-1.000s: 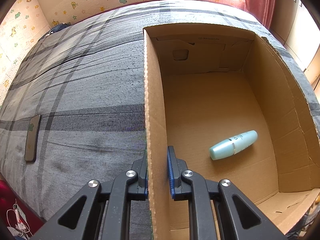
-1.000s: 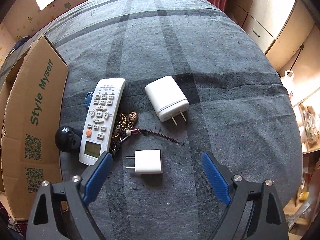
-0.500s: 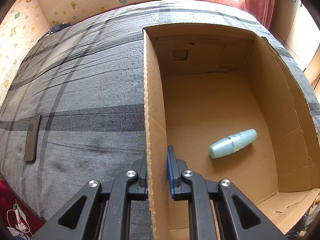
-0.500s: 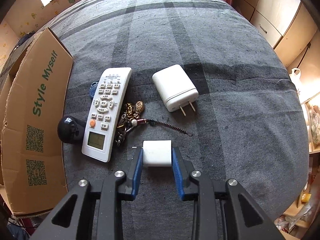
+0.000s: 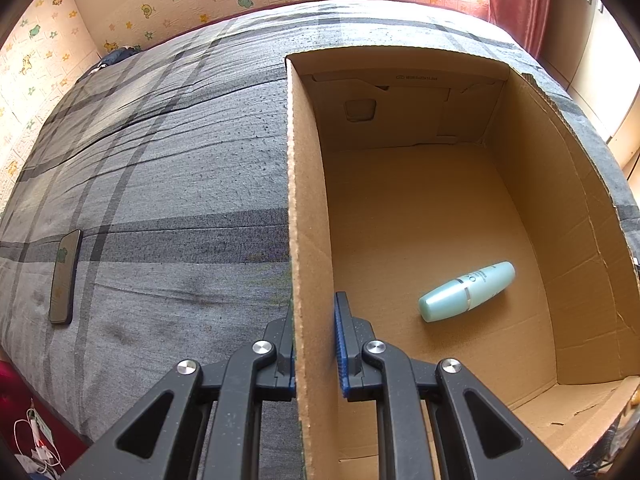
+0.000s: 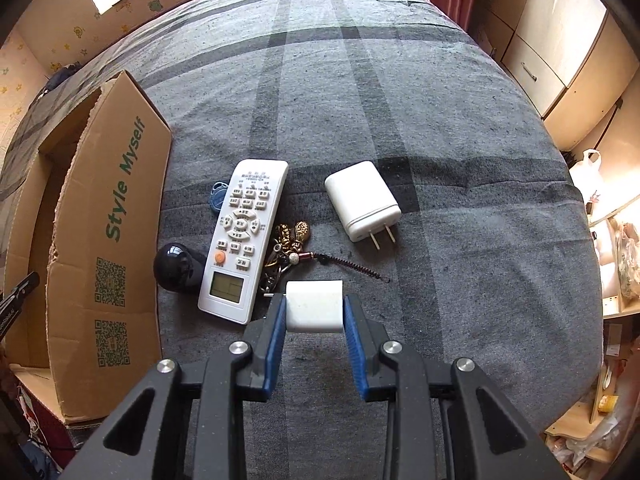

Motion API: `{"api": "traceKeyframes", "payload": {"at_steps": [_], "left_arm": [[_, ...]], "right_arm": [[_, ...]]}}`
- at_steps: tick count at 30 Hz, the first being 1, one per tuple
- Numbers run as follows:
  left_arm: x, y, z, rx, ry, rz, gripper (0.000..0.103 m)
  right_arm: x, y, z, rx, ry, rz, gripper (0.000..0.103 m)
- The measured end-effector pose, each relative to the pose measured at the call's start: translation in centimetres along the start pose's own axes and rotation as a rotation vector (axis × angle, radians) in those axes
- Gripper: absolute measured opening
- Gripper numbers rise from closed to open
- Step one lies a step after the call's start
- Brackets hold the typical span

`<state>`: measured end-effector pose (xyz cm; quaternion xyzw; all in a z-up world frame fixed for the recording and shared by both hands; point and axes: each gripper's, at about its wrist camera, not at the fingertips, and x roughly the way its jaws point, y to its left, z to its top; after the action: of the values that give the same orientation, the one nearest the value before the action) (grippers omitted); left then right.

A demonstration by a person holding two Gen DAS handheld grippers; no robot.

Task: Organize rigid objects
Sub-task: 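Move the right tool back and grasp the small white plug charger, then carry the white plug charger with the right tool into the box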

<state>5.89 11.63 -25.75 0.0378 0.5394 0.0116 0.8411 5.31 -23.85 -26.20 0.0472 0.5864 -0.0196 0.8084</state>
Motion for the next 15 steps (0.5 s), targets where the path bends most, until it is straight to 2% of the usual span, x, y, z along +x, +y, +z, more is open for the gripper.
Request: {"api": "traceKeyframes", "payload": {"at_steps": [15], "left_arm": [[0.0, -0.1, 0.1, 0.004, 0.0, 0.003, 0.015]], "right_arm": [[-5.6, 4.3, 1.8, -0.1, -0.092, 0.041, 0.03]]}}
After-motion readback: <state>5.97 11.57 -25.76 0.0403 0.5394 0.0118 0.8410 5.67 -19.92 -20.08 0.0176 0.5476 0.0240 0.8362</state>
